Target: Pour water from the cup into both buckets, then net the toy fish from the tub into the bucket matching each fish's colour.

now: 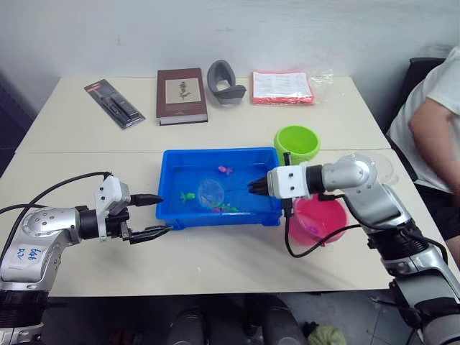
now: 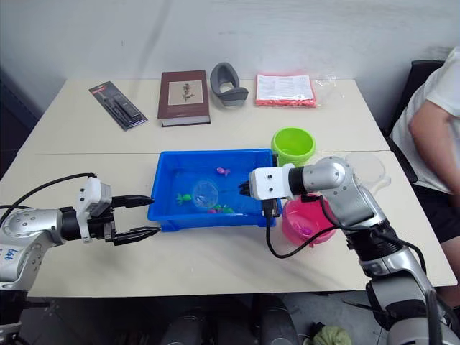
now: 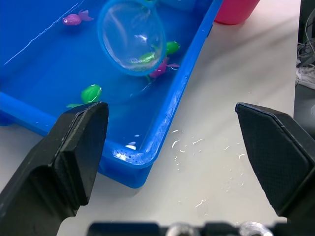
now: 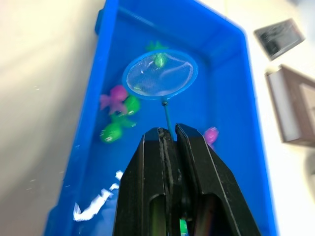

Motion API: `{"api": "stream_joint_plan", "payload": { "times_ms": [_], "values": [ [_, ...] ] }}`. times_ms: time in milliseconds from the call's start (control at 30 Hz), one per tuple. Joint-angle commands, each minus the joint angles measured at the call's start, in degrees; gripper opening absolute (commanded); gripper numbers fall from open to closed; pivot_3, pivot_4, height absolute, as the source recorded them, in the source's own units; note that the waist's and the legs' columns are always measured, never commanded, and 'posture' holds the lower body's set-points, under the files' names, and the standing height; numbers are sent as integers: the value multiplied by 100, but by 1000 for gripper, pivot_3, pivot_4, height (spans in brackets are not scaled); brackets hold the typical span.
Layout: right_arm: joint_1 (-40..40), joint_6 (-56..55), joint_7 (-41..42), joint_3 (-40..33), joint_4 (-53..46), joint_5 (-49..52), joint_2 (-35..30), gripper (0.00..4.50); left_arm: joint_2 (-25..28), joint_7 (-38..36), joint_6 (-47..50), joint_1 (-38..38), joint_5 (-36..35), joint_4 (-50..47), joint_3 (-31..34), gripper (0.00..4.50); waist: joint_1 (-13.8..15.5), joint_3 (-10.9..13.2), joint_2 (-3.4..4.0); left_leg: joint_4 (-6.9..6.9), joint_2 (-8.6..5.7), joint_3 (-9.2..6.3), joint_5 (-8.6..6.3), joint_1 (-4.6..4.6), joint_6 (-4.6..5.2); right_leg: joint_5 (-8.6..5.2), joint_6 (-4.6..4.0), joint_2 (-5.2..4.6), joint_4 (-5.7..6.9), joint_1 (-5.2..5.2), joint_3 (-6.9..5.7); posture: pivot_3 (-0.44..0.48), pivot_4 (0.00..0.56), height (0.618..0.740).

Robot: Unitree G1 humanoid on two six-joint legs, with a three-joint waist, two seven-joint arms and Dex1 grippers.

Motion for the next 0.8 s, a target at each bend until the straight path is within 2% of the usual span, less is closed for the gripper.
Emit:
{"api": "stream_joint_plan", "payload": {
  "times_ms": [33, 333, 433, 600, 800],
  "values": [
    [-18, 65, -41, -42, -141, -135, -134, 0, 98, -22, -63, 58, -37, -140, 146, 4445, 0, 0, 0, 0, 0, 0, 0, 0, 0, 0, 0, 0, 0, 0, 0, 0, 150, 740],
    [-100, -586, -457, -199, 605, -640, -402, 0, 88, 34, -105, 153, -48, -216, 215, 4445, -4, 0, 1, -1, 0, 1, 0, 0, -1, -1, -1, 0, -1, -2, 0, 0, 150, 740],
    [-200, -614, -526, -370, 753, -481, -413, 0, 110, 31, -86, 169, -51, -221, 239, 4445, -3, 1, 1, 0, 0, 1, 0, 0, -1, -1, -1, 0, -1, -2, 0, 0, 150, 740],
    [-413, -303, -268, -577, 450, 87, -331, 0, 160, 17, -45, 212, -63, -240, 287, 4445, -15, 4, 6, -1, 1, 1, 0, 0, -1, -1, -1, 1, 0, -3, 1, 0, 150, 740],
    [-83, -70, -3, -412, -138, 204, -375, 0, 138, 51, -25, 275, -69, -305, 284, 4445, -1, 4, 6, -2, 2, 0, -1, -1, -1, -2, -3, 0, -2, -3, 0, 0, 150, 740]
  ]
}}
